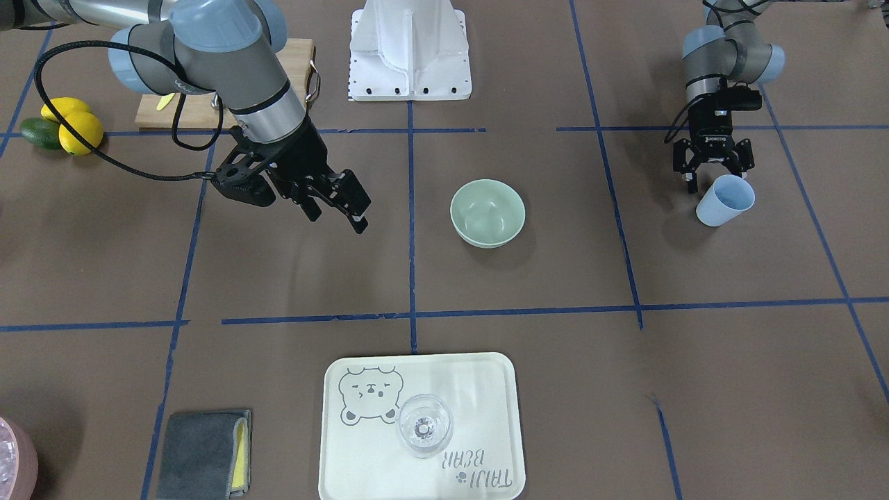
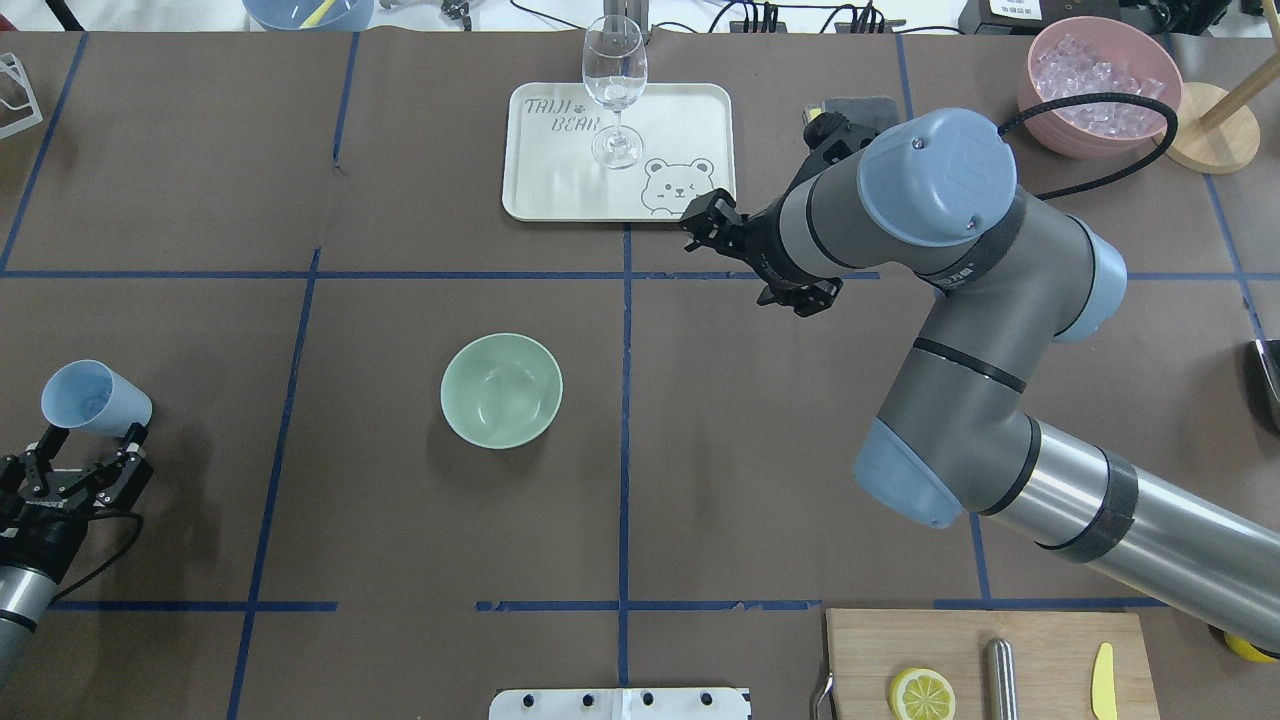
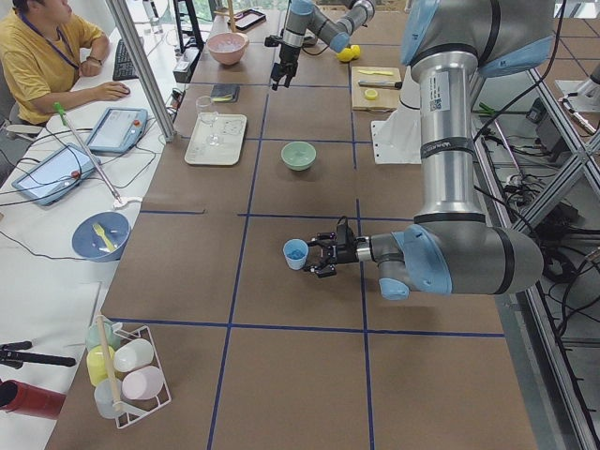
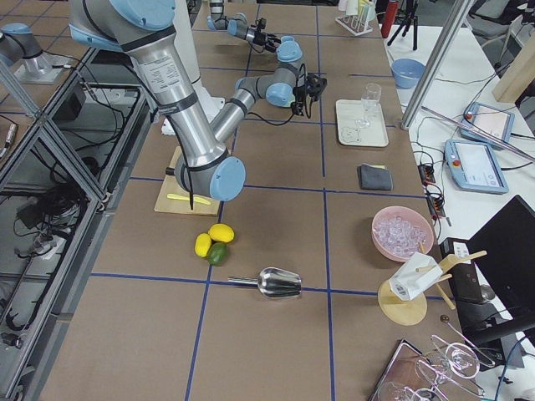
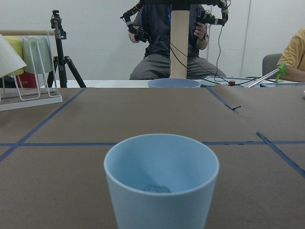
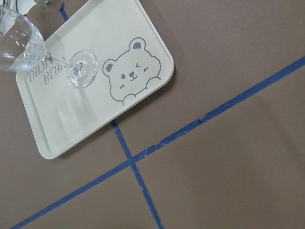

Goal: Pour ice into bowl

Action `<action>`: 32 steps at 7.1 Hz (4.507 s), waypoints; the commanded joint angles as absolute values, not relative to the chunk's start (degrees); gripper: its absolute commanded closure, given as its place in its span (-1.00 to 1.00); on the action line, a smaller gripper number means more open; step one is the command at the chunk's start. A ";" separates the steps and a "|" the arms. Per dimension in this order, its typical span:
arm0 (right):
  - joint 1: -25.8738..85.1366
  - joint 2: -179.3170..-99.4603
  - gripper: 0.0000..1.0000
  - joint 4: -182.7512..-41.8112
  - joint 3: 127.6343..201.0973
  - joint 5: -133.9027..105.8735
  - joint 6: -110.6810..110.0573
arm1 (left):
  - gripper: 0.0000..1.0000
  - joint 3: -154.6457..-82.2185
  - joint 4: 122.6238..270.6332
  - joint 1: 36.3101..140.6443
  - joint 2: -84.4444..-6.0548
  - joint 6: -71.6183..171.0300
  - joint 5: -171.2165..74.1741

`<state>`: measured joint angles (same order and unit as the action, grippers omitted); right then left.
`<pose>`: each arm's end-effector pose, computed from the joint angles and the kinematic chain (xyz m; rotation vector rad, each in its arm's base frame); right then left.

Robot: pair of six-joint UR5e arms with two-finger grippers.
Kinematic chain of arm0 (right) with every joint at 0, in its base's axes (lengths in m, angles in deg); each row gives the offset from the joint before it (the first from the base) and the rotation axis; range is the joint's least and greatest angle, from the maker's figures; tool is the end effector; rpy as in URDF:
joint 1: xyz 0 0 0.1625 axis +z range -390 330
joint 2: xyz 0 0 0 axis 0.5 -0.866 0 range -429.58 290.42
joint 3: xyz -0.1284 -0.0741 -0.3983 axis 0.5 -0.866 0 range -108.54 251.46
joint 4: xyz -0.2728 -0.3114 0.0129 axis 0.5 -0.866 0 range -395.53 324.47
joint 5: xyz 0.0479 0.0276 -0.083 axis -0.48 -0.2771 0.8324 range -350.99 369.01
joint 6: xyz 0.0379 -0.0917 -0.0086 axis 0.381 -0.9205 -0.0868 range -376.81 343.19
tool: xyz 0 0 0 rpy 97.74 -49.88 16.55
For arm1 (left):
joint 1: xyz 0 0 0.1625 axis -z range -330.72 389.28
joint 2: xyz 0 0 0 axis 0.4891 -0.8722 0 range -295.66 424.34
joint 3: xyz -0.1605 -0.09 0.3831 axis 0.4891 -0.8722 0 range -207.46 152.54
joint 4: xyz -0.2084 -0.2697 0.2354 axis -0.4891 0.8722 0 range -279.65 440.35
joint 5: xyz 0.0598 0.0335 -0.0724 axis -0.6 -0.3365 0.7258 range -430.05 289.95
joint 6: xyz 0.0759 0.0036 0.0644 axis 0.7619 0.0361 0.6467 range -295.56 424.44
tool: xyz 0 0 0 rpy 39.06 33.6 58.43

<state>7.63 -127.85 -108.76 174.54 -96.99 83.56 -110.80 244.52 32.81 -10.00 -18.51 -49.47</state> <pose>-0.4370 -0.4705 0.2055 0.0071 -1.1148 0.6012 0.3226 -0.2469 0.6638 1.1882 0.6798 -0.4946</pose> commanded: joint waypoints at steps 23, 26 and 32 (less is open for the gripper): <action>14.29 -129.08 -1.00 -108.57 176.92 -105.51 83.47 | 1.00 -123.49 246.67 48.27 -36.20 60.57 -29.01; 15.17 -129.08 -1.00 -108.75 176.93 -105.78 83.47 | 1.00 -121.86 236.17 45.90 -38.39 64.49 -28.83; 15.62 -129.70 -1.00 -108.66 176.84 -105.78 82.94 | 1.00 -123.69 224.80 45.46 -39.80 103.43 -29.10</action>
<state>15.61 -129.62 -108.69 176.84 -105.78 82.98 -122.86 229.75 45.70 -39.58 98.53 -29.06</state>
